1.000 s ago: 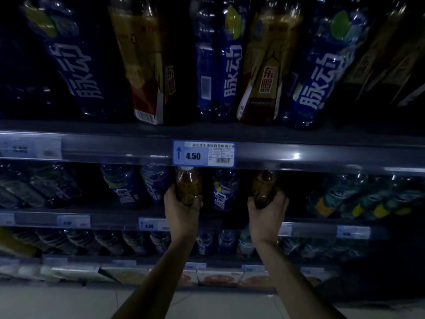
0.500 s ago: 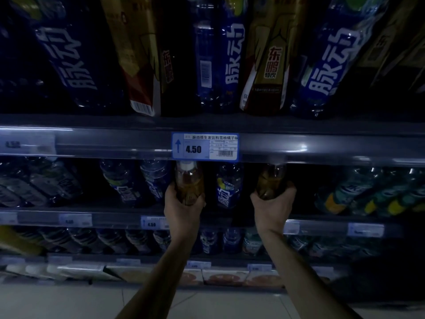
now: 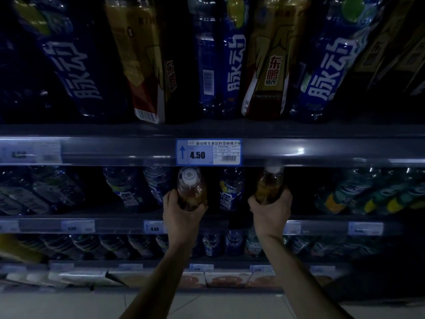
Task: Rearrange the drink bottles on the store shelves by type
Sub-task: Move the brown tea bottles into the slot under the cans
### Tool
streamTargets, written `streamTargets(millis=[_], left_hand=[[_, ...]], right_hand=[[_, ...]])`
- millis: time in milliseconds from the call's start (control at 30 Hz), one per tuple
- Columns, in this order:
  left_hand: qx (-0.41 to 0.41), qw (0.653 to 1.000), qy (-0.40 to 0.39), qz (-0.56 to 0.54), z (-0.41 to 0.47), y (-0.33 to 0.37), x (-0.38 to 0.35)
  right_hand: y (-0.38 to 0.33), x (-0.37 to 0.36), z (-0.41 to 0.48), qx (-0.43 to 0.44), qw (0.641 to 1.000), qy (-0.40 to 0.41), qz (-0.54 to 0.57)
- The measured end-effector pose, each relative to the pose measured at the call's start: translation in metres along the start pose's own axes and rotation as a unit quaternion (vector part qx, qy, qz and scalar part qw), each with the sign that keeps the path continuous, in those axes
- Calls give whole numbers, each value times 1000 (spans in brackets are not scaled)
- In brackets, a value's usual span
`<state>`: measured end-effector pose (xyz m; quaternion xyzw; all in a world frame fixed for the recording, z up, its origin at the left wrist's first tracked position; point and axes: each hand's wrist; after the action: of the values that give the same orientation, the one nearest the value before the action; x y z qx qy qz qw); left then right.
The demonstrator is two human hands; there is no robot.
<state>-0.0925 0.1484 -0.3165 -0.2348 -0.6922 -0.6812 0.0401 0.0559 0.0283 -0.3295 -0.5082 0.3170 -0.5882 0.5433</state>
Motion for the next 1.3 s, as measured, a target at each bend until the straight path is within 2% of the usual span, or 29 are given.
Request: streamTargets(millis=[100,267,400,900,1300], left_hand=[[7,999,-23,-23,-4,2,5],[24,996,-52,-71,-17,8,11],[-25,995,-66,-73,-34,26,15],[1,991,-121,-64,-96,61,68],[-76,981,-158,-81,-120,134,77]], right_hand=[[-1,3,-7,13,1000,14,-4],[-8,16,-17,25,998,27,50],[-22,29,-31,48,996,10,77],[-96,90,-74,73,993,53,70],[-155,130,-55,101,993,61,26]])
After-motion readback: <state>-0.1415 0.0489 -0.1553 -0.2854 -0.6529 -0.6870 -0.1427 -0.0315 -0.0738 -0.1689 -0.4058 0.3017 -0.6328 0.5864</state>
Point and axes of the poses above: each hand's wrist, its own z-axis towards the middle knuckle, its own x-axis out of the back of the hand, y = z × x, and after that the axes turned 12 degrees about x, right-handed
